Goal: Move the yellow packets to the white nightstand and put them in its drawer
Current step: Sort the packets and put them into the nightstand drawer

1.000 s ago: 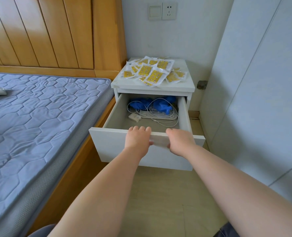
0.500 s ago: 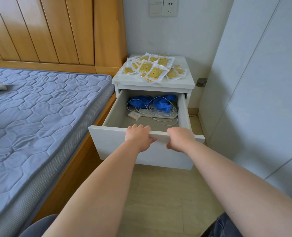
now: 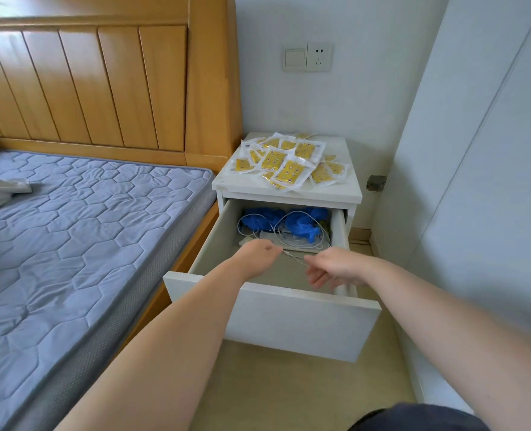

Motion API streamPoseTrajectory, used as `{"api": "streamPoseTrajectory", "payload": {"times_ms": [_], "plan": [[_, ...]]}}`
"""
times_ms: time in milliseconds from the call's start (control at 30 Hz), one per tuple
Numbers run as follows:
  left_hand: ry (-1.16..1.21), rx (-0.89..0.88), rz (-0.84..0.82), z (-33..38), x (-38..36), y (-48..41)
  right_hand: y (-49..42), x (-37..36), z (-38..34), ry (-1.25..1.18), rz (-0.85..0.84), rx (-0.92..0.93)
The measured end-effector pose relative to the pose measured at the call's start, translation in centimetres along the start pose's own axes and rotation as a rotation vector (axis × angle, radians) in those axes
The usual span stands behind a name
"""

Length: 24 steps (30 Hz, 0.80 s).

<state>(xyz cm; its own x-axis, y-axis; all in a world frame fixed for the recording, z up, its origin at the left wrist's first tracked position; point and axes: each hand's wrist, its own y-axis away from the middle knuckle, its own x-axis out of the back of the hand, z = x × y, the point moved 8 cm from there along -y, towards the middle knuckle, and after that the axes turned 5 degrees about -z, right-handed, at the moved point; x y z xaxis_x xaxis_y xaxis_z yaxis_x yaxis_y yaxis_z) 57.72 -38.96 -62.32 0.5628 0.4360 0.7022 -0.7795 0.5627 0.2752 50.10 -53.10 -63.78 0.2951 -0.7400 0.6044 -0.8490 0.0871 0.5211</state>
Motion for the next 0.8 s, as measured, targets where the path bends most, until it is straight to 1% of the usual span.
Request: {"api": "streamPoseTrajectory", "payload": {"times_ms": [33,100,167,267,333,400,500,567,633,733,800], "plan": [[-0.011,-0.011,0.042,0.2,0.8,-0.7,-0.7,1.7,-0.6,0.022,0.067,0.012],[-0.015,-0.023,0.107,0.4,2.3,-2.0,-2.4,4.8,-2.2,0.151,0.215,0.041],[-0.030,-0.022,0.154,0.3,3.5,-3.2,-4.0,6.9,-3.5,0.158,0.306,0.072],[-0.070,-0.022,0.194,0.0,4.9,-4.9,-6.4,8.9,-4.3,0.116,0.380,0.086],[-0.046,-0.007,0.217,-0.4,5.7,-5.5,-7.6,9.3,-5.1,0.118,0.415,0.131],[-0.036,-0.002,0.238,-0.8,6.2,-5.5,-8.5,9.6,-6.0,0.191,0.471,0.142],[-0.079,-0.019,0.255,-1.0,6.7,-5.0,-9.5,10.1,-7.4,0.383,0.541,0.150],[-0.137,-0.032,0.258,-0.7,7.2,-5.3,-10.3,10.7,-8.1,0.511,0.557,0.140],[-0.198,-0.039,0.254,-0.3,7.9,-6.3,-11.4,11.5,-8.1,0.574,0.544,0.101],[-0.285,-0.046,0.238,0.7,8.7,-8.8,-13.0,13.3,-8.0,0.560,0.522,0.055],[-0.335,-0.049,0.215,1.3,8.9,-11.1,-14.2,14.0,-7.2,0.520,0.463,0.019]]}}
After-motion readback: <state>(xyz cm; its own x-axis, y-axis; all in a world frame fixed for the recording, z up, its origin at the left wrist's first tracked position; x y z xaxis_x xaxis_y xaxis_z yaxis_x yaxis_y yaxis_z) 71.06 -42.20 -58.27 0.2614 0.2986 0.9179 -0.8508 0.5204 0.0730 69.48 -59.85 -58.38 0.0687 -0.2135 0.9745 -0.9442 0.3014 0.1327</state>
